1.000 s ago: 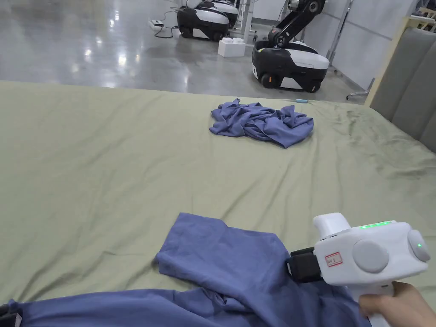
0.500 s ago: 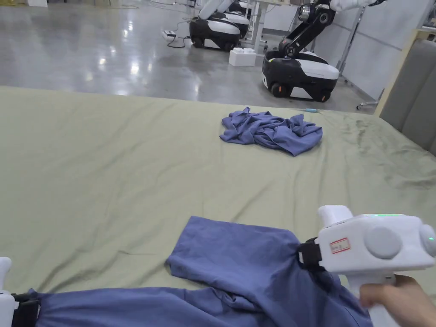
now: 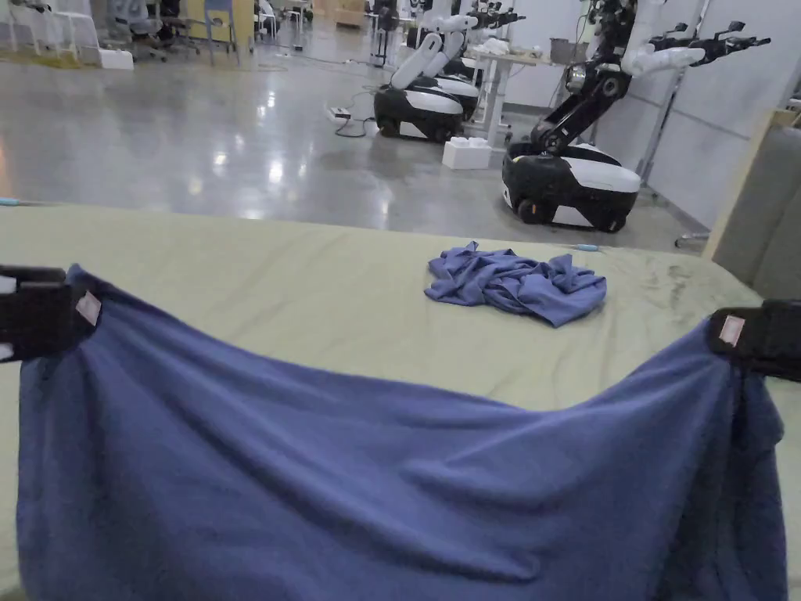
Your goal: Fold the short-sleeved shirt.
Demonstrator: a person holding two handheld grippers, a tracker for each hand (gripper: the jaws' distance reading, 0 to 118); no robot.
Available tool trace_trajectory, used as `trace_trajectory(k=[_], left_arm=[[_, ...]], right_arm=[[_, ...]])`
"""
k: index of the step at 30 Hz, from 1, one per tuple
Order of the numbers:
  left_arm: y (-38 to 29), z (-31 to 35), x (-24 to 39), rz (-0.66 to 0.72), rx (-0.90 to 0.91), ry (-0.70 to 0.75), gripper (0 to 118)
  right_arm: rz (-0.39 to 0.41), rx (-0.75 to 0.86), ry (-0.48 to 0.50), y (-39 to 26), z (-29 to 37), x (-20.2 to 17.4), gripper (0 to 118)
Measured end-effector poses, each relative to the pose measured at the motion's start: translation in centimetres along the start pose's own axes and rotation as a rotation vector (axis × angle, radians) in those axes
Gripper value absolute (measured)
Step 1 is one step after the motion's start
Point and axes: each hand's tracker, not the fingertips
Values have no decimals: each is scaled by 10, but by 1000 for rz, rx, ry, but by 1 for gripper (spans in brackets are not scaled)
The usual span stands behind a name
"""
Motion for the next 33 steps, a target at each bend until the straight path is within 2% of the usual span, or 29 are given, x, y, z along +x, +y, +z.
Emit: trace_trajectory(k=[3,9,14,16,18,21,27,29,33], left_arm=[[45,3,-8,3,42,16,7],[149,-12,-32,42,126,169,7],[227,-34,-36,38,144,235,7],[255,-46,-32,19,163,305,7],[276,-56,-29,4,195,329,7],[298,-72,-23,-31,244,361,7],[318,-123,-14,-52,290,409,7],[318,-142,-8,-104,306,422,7],[311,-185,0,-126,266,438,7]], right_arm=[[-18,85,-17,38,17,0,6],[-18,140,-30,127,-2,-7,6],[18,203,-67,202,-36,-34,6],[26,228,-71,231,-51,-49,6],[49,266,-109,254,-67,-62,6],[85,319,-153,279,-89,-78,6],[73,363,-140,306,-140,-89,6],[79,372,-148,311,-158,-91,6],[60,378,-136,314,-192,-89,6]])
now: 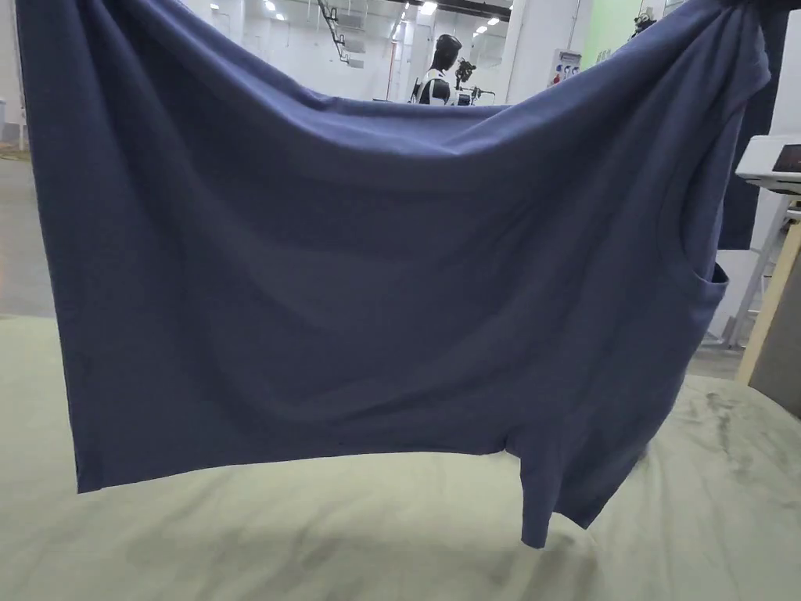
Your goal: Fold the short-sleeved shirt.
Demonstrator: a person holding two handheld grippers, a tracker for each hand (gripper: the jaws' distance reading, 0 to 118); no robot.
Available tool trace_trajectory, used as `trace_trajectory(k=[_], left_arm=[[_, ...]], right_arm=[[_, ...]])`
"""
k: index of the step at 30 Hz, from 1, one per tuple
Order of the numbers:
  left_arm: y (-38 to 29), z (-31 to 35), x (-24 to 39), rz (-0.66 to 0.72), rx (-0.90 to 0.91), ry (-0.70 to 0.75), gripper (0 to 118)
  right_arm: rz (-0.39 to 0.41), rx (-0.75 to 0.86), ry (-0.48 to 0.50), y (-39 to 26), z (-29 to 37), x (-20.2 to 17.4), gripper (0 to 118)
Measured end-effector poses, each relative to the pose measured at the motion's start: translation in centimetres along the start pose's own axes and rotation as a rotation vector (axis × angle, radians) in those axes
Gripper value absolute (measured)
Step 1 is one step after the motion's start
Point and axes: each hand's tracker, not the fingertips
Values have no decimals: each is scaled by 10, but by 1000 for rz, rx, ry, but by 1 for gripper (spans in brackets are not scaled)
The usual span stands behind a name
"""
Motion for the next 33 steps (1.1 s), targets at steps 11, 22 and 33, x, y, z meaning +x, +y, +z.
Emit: trace_trajectory(k=[11,22,33], left_arm=[[-121,-62,27,84,-206,-80,7],[-255,-15,10,140,-378,-191,7],[-359,81,-7,158,-569,-214,7]], right_arm=[[-99,-162,12,-103,-39,46,6],[-138,-382,50,-226,30,94,6],[-198,-596,62,-339,153,106,6]])
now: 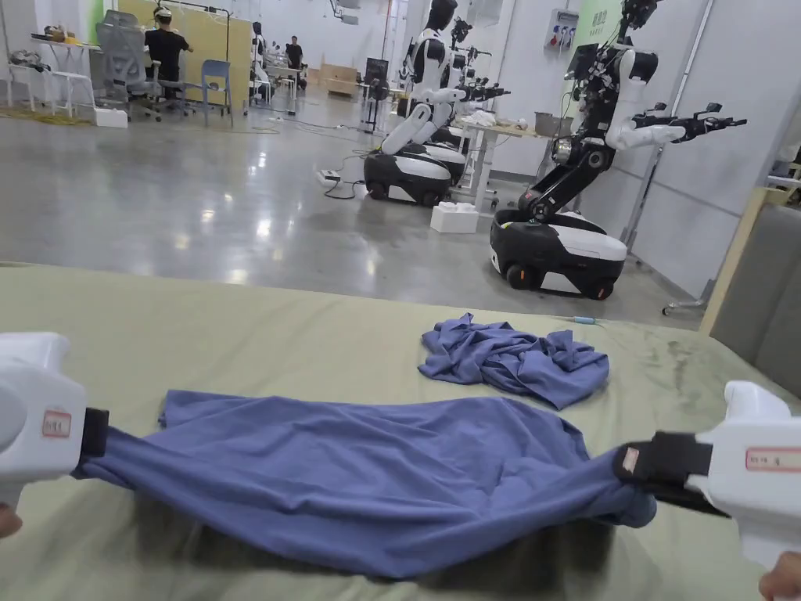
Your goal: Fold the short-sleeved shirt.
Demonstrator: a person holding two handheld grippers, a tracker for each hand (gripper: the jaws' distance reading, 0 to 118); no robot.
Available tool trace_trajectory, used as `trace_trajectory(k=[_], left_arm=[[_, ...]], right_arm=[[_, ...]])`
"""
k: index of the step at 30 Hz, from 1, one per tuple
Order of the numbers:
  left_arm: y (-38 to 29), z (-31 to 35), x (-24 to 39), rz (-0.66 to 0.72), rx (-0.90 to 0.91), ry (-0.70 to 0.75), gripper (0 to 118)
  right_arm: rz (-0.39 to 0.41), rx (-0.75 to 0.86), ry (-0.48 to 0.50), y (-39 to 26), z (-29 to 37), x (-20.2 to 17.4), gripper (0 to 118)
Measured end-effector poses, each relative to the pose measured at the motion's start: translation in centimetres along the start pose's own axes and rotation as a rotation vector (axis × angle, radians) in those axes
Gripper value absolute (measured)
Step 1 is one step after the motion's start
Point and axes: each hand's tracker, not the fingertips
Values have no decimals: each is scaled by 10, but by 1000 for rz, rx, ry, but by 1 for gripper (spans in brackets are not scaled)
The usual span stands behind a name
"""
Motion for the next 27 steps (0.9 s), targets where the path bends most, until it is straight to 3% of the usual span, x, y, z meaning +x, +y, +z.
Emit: trace_trajectory(k=[6,11,18,24,27], left_arm=[[-63,50,-8,-64,4,56,7],[-108,95,-30,49,-22,2,7],[-159,152,-53,74,-10,20,7],[-204,203,-56,68,-21,-28,7],[-223,220,-60,71,-43,-18,7]], right_arm=[[-81,-42,10,-78,45,26,6],[-102,-53,-23,-126,83,42,6],[-272,-35,-24,-176,124,72,6],[-251,-21,-55,-214,169,67,6],[-184,-60,-115,-231,185,62,6]])
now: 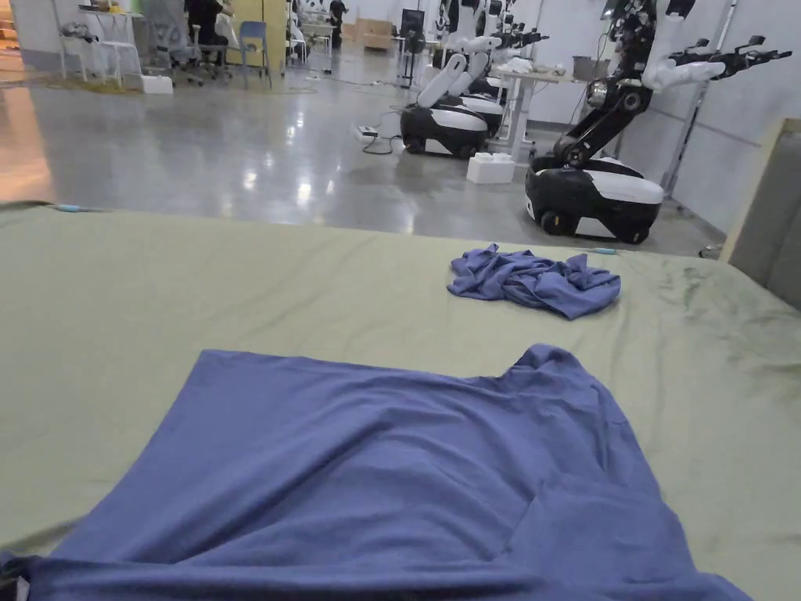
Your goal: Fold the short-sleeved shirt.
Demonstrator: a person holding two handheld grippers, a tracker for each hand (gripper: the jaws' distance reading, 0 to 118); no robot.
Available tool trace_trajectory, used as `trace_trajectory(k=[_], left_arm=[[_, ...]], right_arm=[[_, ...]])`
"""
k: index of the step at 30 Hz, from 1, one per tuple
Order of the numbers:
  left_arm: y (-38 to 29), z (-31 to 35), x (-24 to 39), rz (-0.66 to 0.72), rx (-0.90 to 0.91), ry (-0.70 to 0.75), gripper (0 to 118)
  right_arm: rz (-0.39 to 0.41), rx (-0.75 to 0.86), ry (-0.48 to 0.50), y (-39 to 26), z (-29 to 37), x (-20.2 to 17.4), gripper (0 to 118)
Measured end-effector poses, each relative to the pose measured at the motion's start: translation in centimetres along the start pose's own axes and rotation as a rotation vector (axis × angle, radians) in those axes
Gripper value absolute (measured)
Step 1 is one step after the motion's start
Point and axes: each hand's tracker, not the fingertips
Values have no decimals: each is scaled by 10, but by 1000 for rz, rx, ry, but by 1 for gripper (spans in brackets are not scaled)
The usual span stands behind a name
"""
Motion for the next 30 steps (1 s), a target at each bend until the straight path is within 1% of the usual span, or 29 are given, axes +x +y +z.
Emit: trace_trajectory(k=[3,4,6,9,11,12,15,16,17,18,19,20,21,22,23,24,25,26,27,28,29,30], left_arm=[[-19,4,-6,0,-33,9,7],[-24,3,-9,2,-62,1,7],[-31,2,-12,37,-103,7,7],[-33,15,-17,61,-88,-18,7],[-30,24,-21,59,-69,-15,7],[-29,26,-23,52,-53,-11,7],[-28,20,-26,47,-31,4,7],[-30,13,-25,45,-44,9,8],[-33,6,-23,38,-59,9,10],[-39,-3,-21,13,-86,25,17],[-46,-12,-20,-14,-105,39,31],[-51,-19,-19,-32,-127,54,36],[-56,-25,-19,-34,-162,71,37],[-62,-27,-24,-16,-178,69,37],[-63,-18,-26,20,-122,47,43],[-61,-5,-29,52,-94,34,57],[-58,7,-31,99,-108,26,80],[-55,24,-30,124,-104,18,80],[-54,41,-30,144,-61,-11,80],[-54,55,-30,154,-13,-27,78],[-56,66,-29,157,34,-38,71],[-61,75,-30,156,60,-35,50]], right_arm=[[69,-66,-59,-14,2,3,6],[73,-92,-71,-18,2,4,6],[63,-95,-59,-22,5,7,6],[49,-100,-68,-25,16,8,6],[66,-79,-100,-23,22,9,6],[77,-70,-134,-22,22,10,6],[62,-86,-164,-18,12,12,6],[77,-100,-177,-20,5,10,7],[105,-118,-198,-22,-2,7,11],[152,-148,-230,-25,-11,4,14],[191,-167,-247,-29,-18,2,18],[213,-157,-255,-31,-20,0,24],[222,-133,-256,-31,-16,-3,30],[210,-134,-252,-28,-9,-6,30],[198,-126,-246,-23,0,-7,48],[177,-110,-233,-21,12,-10,70],[169,-68,-216,-20,26,-16,92],[190,-16,-197,-20,41,-23,103],[217,24,-185,-20,54,-30,108],[247,70,-175,-22,65,-37,108],[264,100,-169,-25,71,-43,108],[270,95,-173,-28,74,-50,102]])
